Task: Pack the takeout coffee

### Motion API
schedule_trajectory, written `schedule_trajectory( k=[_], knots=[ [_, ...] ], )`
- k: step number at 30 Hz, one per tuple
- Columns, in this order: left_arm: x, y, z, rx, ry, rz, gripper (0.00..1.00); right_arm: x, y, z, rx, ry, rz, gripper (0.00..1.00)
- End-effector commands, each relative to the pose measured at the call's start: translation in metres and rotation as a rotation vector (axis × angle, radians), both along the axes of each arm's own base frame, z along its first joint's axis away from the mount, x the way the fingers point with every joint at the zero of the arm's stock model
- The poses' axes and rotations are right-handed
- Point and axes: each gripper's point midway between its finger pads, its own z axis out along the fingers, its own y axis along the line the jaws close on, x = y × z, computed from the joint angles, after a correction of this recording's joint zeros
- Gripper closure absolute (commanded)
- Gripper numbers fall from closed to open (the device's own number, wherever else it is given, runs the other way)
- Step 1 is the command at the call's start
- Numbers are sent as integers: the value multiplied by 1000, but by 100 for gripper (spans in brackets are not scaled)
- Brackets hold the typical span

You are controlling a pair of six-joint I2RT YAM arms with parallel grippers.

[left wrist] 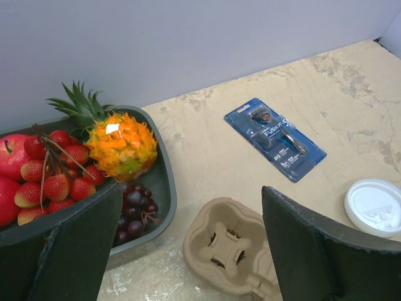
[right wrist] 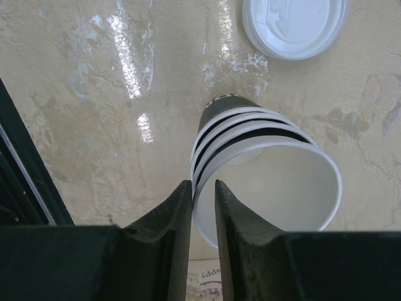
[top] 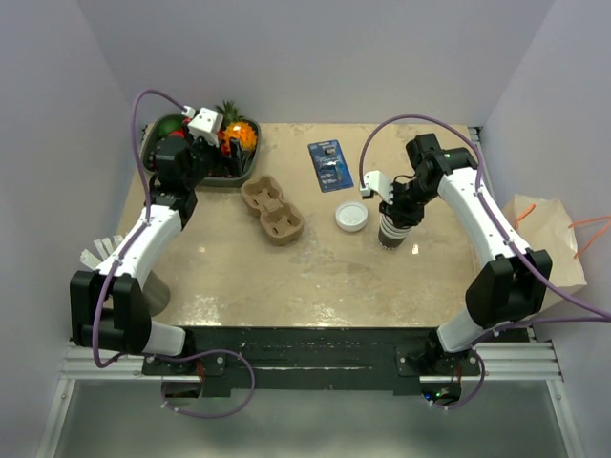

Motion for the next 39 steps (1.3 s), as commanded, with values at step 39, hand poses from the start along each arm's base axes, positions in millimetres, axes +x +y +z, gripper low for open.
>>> schedule_trajectory(
  k=[39],
  knots=[
    [2,-13,5,-52,-47,-29,4,55,-31,56,-46,-556,-227,100]
  ],
)
